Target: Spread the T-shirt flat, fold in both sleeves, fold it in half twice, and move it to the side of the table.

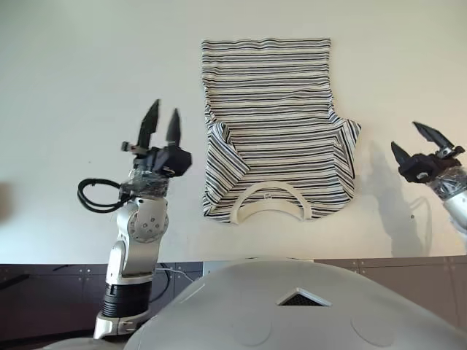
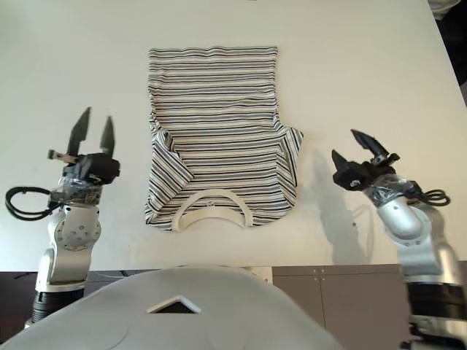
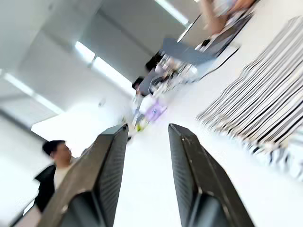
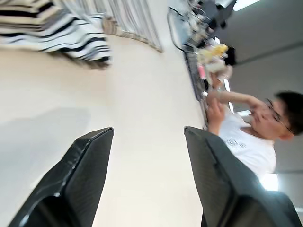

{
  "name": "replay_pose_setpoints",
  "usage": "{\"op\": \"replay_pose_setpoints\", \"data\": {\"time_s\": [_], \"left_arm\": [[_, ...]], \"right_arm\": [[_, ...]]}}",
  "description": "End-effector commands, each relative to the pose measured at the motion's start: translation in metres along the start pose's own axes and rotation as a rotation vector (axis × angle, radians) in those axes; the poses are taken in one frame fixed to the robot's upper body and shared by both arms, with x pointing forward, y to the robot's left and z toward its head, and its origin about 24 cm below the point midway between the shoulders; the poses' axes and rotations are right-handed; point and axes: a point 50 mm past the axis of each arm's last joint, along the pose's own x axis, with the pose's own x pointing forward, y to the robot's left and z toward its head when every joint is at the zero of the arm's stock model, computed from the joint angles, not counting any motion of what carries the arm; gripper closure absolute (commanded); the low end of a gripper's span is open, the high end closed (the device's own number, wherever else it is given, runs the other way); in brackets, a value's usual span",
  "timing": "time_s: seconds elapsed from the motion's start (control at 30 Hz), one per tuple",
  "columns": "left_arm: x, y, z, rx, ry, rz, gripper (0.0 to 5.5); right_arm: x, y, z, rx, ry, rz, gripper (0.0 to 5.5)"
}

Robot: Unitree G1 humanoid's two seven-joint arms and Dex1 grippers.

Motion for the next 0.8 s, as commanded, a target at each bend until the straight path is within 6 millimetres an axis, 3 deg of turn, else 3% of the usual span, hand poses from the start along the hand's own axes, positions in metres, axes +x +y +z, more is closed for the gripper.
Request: {"op": "replay_pose_setpoints", "data": {"time_s": [0.03,0.07,0.17,0.3,0.37,0.63,0.73,0.8], "left_arm": [[0.006,-0.004,-0.009,-0.029,0.078,0.087,3.95],[0.010,-0.002,-0.009,-0.027,0.078,0.103,3.95],[0.017,0.001,-0.015,-0.022,0.097,0.142,3.95],[0.018,-0.004,-0.014,-0.041,0.111,0.161,3.95],[0.016,-0.009,-0.012,-0.051,0.116,0.153,3.95],[0.023,-0.012,-0.011,-0.064,0.110,0.128,3.95],[0.022,-0.015,-0.011,-0.072,0.117,0.118,3.95],[0.018,-0.018,-0.012,-0.076,0.130,0.115,3.95]], "right_arm": [[0.001,0.018,0.008,-0.051,-0.114,0.234,2.75],[0.001,0.020,0.015,-0.039,-0.148,0.272,2.75],[0.010,0.003,0.028,-0.047,-0.204,0.269,2.75],[0.020,-0.026,0.034,-0.060,-0.228,0.126,2.75],[0.026,-0.031,0.042,-0.034,-0.254,0.090,2.75],[0.042,0.022,0.029,0.023,-0.168,0.220,2.75],[0.036,0.026,0.017,0.029,-0.112,0.232,2.75],[0.029,0.017,-0.002,-0.040,-0.022,0.222,2.75]]}}
